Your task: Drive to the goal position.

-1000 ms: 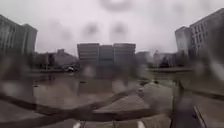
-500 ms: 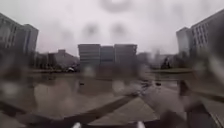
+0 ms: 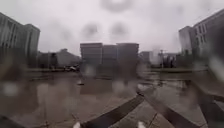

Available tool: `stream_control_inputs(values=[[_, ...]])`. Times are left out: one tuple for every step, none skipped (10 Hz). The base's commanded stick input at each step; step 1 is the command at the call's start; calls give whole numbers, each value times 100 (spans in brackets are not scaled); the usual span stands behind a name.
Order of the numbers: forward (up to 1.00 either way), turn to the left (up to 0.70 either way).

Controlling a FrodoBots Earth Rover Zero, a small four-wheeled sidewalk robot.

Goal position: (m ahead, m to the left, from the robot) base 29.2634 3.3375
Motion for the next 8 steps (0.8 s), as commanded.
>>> stream_control_inputs(values=[[70,-14],[70,-14],[70,-9],[70,0],[70,0],[70,0],[70,0],[70,0]])
